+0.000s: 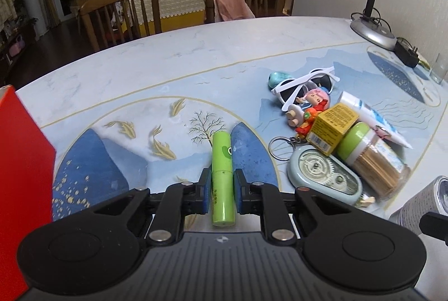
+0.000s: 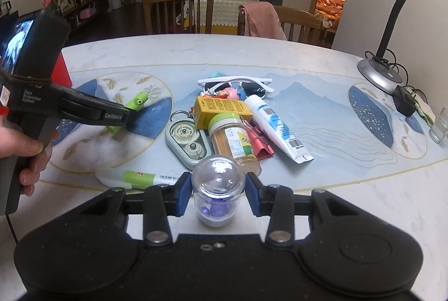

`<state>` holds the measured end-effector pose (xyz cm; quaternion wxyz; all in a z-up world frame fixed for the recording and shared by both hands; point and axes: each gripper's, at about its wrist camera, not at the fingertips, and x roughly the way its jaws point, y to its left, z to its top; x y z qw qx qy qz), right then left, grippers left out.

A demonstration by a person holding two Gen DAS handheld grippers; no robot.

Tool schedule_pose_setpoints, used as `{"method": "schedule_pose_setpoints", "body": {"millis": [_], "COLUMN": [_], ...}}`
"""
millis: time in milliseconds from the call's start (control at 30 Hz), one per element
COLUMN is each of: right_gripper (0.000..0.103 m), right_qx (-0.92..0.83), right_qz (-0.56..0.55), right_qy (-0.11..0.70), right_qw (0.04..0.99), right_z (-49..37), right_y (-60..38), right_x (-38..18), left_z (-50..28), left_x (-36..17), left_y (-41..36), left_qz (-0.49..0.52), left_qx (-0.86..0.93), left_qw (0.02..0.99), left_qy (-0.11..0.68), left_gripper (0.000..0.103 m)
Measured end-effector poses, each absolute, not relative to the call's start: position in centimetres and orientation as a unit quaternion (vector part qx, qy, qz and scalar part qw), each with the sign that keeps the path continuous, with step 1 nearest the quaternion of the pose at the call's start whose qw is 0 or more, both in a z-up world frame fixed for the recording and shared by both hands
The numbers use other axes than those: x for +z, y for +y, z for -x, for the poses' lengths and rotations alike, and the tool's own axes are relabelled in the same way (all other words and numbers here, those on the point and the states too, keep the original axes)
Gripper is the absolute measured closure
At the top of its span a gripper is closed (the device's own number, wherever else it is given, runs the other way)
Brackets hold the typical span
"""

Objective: Organize rigid objects
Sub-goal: 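Carry the battery and the clear jar with both tools into the red box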

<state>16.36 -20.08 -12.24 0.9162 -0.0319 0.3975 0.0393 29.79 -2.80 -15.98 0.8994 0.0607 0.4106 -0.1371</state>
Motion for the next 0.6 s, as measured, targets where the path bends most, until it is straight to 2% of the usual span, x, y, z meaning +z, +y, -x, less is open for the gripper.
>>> {"method": "schedule_pose_setpoints", "body": {"millis": [600], "right_gripper": [0.063], "right_qx": [0.103], "right_qz": [0.020], "right_qy": [0.358], "right_qw": [0.928], "right_z": [-11.9], "right_y": [-22.0], "right_x": [-6.6], "left_z": [-19.9], "left_x": [-8.6], "left_y": [-1.9], "left_qz": [-0.016], "left_qx": [-0.101], "left_qw": [0.914], "left_qy": [0.392], "left_gripper": [0.086]}}
